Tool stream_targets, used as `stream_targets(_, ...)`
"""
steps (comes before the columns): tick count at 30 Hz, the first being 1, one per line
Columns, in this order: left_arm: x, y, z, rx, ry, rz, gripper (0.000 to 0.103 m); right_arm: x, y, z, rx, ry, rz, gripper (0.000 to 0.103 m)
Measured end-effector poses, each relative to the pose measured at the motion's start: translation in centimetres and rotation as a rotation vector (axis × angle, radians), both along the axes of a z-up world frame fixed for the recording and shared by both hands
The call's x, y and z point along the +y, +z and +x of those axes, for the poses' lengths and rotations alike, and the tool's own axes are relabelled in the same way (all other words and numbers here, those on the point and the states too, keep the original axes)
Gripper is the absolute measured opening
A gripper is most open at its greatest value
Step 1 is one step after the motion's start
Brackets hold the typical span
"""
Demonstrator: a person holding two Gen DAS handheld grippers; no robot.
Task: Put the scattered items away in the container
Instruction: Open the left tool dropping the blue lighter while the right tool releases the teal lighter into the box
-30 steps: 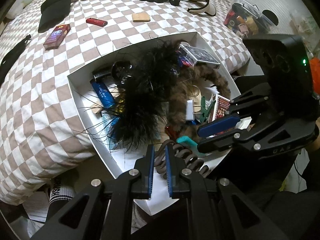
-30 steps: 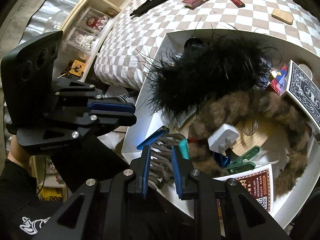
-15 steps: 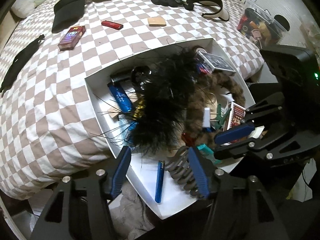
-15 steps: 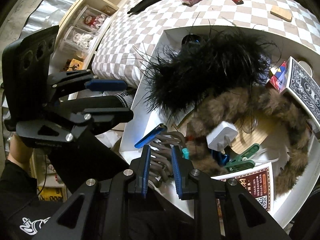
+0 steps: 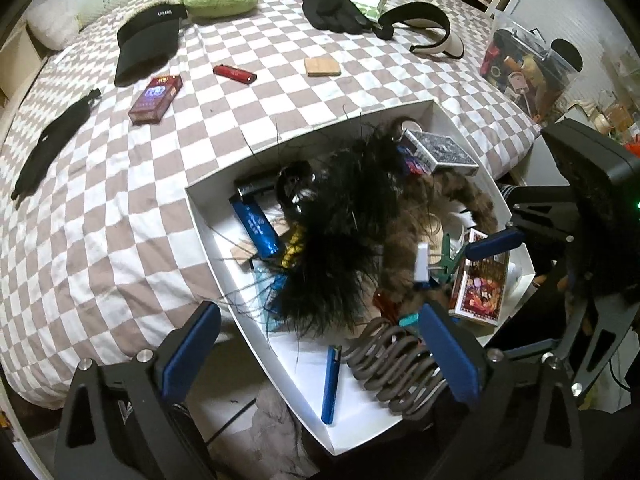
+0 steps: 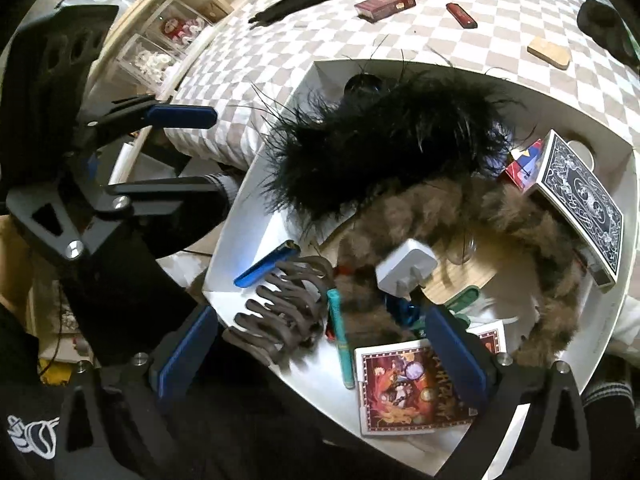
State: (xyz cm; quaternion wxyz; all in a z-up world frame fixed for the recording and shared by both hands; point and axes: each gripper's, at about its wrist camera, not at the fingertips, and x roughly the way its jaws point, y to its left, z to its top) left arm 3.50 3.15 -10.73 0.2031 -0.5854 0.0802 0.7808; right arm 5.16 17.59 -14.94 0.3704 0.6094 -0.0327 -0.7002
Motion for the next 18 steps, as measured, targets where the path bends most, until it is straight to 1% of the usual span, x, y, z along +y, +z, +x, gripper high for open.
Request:
stream_targets(1,0.0,0.1,-0.1,0.008,-0.001,0.002,0.1,0.1,0.1,-0.1,0.004,-0.007,-0.006,0.103)
stream_targets(5,0.1,0.8,-0.6,0.048,0.004,-0.028,0.1,0.6,0.7,-0.7,0.02,-0.035,-0.032,0.103)
stream_targets(9,-0.3,1.9,-1.4,0.093,0.028,0.005,0.1,1.0,1.3,-1.3,0.035,-0.064,-0.057,0.103)
stream_targets(12,-0.3,3.0,-2.0,0.141,0.029,0.012,0.1,1.4,1.8,-1.7,0.049,-0.085,-0.077,0.103)
stream_targets(15,-0.1,4.2,-2.7,0.19,0.032,0.001,0.1,1.9,3.4,-2.4,0.106,-0.104,-0.077,0.103)
stream_targets(18,-0.3,4.8,-3.6,0.193,0.045,0.013,0.1,2.5,5.1,-3.0,0.161,-0.119,-0.04,0.103)
